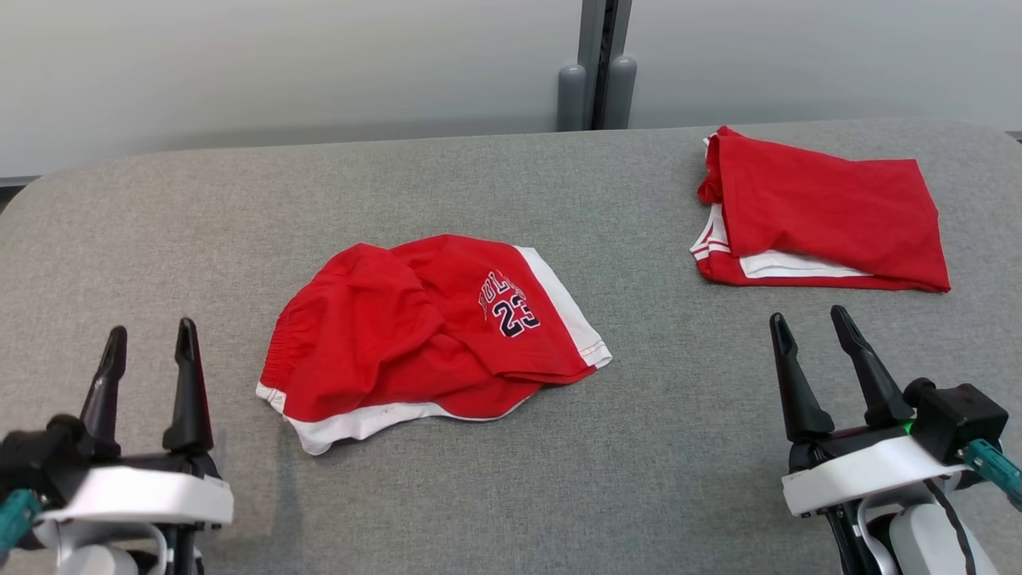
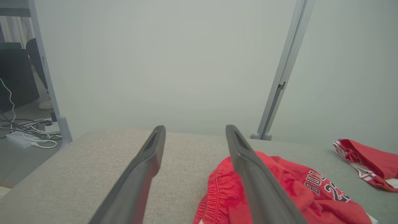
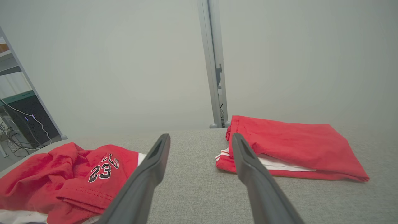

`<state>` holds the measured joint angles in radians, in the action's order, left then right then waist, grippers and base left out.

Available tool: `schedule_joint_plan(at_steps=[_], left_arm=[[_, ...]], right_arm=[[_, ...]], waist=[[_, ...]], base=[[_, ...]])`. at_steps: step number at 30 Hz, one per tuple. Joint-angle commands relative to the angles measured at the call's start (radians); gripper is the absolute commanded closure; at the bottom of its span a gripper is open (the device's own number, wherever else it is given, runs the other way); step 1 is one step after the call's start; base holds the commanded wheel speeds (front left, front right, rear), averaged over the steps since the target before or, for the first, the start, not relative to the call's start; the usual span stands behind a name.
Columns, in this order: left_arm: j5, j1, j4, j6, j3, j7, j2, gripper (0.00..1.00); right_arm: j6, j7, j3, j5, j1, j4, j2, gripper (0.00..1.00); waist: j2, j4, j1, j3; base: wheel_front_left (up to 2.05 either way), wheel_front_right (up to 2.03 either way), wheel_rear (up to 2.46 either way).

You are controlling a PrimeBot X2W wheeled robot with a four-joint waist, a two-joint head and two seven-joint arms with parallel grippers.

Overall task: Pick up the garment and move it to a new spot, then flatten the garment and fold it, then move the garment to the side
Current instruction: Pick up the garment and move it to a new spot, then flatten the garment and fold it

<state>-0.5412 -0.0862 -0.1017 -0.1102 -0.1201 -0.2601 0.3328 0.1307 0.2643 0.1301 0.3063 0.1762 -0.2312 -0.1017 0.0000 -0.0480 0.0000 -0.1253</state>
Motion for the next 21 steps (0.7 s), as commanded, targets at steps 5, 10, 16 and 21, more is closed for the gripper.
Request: schedule_joint_plan(at_steps=[5,10,16,21], left_arm=[[0.098,0.057,0.029,0.057,0.06,-0.005,-0.088,0.0],[0.16,0.065,0.032,0.096,0.103,-0.005,-0.146,0.0],[0.202,0.065,0.003,0.142,0.14,-0.005,-0.183,0.0],[0.228,0.063,-0.012,0.166,0.163,-0.005,-0.206,0.0]], right_arm=[[0.0,0.001,-0.009,-0.008,-0.033,0.025,0.002,0.0],[0.0,0.001,-0.005,-0.008,-0.043,0.026,0.001,0.0],[0.0,0.001,0.009,-0.006,-0.039,0.024,-0.008,0.0],[0.0,0.001,0.022,0.002,-0.038,0.014,-0.012,0.0]], waist=[[0.0,0.009,0.0,0.005],[0.0,0.016,0.0,0.007],[0.0,0.02,0.0,0.014],[0.0,0.026,0.0,0.018]], base=[[0.0,0.0,0.0],[0.0,0.0,0.0],[0.0,0.0,0.0],[0.0,0.0,0.0]])
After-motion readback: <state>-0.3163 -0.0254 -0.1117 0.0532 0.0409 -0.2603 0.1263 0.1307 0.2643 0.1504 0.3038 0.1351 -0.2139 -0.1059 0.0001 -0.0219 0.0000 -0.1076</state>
